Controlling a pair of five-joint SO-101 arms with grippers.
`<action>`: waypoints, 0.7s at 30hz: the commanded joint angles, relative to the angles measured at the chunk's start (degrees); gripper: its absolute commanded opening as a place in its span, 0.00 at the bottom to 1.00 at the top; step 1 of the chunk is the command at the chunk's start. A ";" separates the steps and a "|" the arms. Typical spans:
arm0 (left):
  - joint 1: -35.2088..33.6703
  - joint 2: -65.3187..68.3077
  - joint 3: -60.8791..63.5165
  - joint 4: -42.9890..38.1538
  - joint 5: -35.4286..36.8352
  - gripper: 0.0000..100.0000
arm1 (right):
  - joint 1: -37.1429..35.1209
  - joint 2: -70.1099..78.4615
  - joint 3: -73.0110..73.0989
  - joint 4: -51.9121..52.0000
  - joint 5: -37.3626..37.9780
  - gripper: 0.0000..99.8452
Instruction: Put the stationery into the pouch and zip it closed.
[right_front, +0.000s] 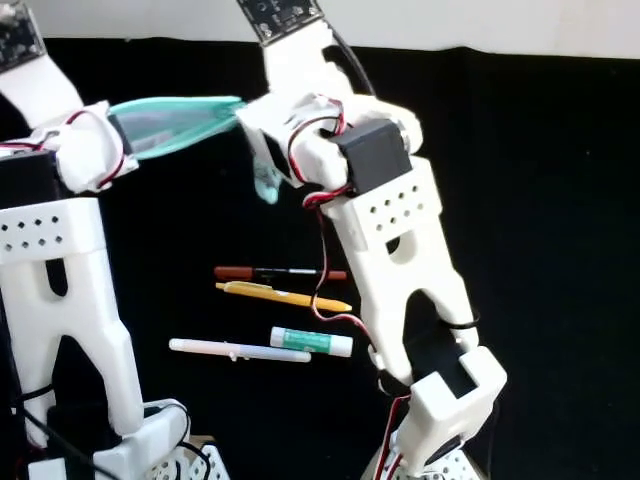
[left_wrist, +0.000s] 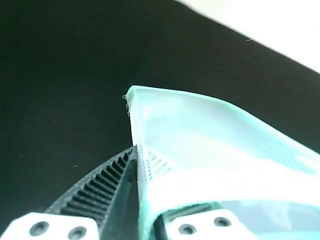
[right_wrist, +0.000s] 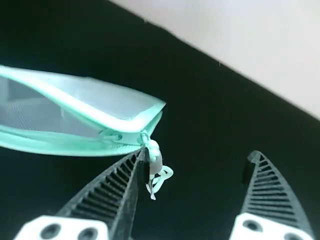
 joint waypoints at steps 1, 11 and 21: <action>3.12 1.27 -7.96 2.99 0.62 0.01 | 2.15 -3.12 -0.40 2.68 0.70 0.31; 6.64 20.18 -32.31 18.99 2.37 0.01 | 6.90 -3.12 -0.31 7.43 0.70 0.31; 6.02 29.76 -39.34 21.98 3.69 0.01 | 7.34 -3.12 -0.31 9.89 0.79 0.31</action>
